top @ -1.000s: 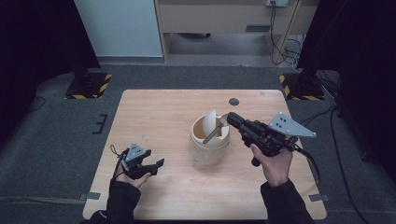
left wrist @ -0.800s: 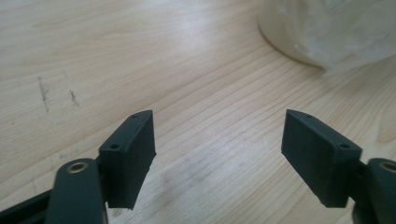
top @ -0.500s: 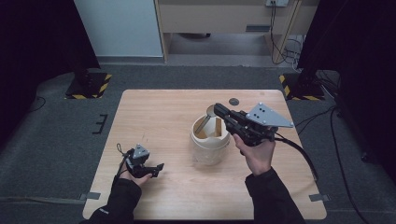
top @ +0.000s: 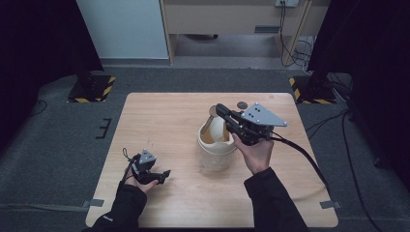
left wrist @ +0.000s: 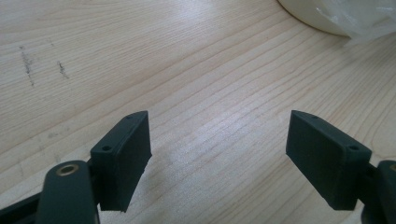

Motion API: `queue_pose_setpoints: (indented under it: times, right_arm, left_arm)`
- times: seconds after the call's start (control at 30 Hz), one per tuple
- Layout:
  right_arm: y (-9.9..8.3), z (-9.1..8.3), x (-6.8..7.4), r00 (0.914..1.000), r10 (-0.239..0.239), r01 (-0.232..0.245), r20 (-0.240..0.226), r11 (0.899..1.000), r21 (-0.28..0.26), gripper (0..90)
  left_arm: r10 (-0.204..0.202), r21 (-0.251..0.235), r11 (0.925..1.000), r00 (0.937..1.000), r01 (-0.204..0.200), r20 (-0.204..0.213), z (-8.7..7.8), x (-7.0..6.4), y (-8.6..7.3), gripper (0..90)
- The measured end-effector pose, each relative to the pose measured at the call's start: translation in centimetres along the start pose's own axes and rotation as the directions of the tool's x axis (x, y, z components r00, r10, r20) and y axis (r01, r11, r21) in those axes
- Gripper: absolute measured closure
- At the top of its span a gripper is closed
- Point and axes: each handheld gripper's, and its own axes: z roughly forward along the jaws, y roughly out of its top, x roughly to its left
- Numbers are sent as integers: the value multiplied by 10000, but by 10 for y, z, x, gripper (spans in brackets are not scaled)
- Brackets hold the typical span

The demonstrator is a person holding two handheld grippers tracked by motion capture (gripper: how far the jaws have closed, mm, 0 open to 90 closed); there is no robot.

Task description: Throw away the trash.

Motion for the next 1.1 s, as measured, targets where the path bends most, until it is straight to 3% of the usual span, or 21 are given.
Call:
queue_pose_setpoints:
  times: [0.37,0.7,0.87,1.1]
  right_arm:
    - [-13,13,4,9971,-719,707,237,9963,498,876]
    - [-22,21,8,9940,-1063,1034,263,9902,941,873]
    - [-26,24,8,9937,-1091,1050,264,9867,1242,831]
    - [-22,22,7,9977,-669,658,88,9934,938,741]
  left_arm:
    - [17,18,10000,10000,-17,2,0,0,0,217]
    - [43,35,10000,10000,-43,-6,0,0,0,218]
    - [51,49,10000,10000,-51,-7,0,0,0,217]
    - [47,43,10000,10000,-47,-5,0,1,0,217]
